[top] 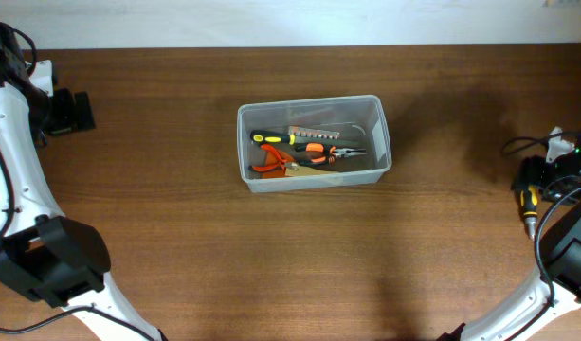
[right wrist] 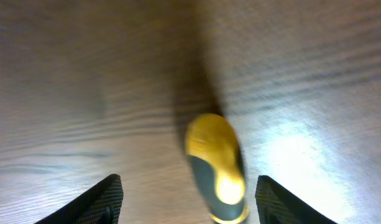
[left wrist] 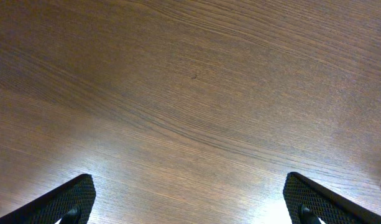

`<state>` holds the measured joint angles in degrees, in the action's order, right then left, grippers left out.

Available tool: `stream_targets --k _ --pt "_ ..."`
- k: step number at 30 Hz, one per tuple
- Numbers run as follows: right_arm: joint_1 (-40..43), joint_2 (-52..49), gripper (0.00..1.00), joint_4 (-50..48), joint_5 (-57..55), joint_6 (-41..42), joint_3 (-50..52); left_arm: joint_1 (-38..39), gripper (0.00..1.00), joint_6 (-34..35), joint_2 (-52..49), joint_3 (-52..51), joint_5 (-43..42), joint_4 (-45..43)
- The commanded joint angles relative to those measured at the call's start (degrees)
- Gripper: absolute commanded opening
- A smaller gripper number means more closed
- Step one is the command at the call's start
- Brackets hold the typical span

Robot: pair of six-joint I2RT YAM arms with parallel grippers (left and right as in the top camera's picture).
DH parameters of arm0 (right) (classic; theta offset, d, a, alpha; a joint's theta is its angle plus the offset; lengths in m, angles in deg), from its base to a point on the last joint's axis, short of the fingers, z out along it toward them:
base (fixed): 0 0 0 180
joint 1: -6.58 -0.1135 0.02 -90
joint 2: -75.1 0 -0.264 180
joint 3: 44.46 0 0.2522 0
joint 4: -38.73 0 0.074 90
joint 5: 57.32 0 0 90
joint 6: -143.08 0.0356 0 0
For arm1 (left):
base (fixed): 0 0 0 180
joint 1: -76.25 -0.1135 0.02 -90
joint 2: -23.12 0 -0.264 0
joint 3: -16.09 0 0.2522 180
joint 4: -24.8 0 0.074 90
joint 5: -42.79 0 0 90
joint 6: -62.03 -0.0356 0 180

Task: Pack container
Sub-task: 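Grasp the yellow-black screwdriver on the table with the right gripper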

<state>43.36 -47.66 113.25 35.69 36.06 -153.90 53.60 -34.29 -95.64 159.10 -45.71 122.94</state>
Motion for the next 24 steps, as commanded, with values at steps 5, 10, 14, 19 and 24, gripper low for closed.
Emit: stream_targets --k 5,10,14,19,24 --pt "0.0 0.6 0.62 -0.9 -5.1 -0.7 3.4 -0.3 0.99 0.7 0.3 -0.2 -0.2 -0.1" --pt "0.0 0.6 0.61 -3.4 -5.3 -0.7 8.0 -0.3 0.99 0.7 0.3 -0.2 -0.2 -0.1" --pt "0.0 0.6 0.56 -5.9 -6.1 -0.7 10.9 -0.3 0.99 0.7 0.3 -0.2 -0.2 -0.1" --pt "0.0 0.6 0.33 -7.3 -6.3 1.3 11.5 -0.3 0.99 0.7 0.3 -0.2 -0.2 -0.1" --pt "0.0 0.6 0.19 -7.7 -3.3 1.5 11.0 -0.3 0.99 0.7 0.3 -0.2 -0.2 -0.1"
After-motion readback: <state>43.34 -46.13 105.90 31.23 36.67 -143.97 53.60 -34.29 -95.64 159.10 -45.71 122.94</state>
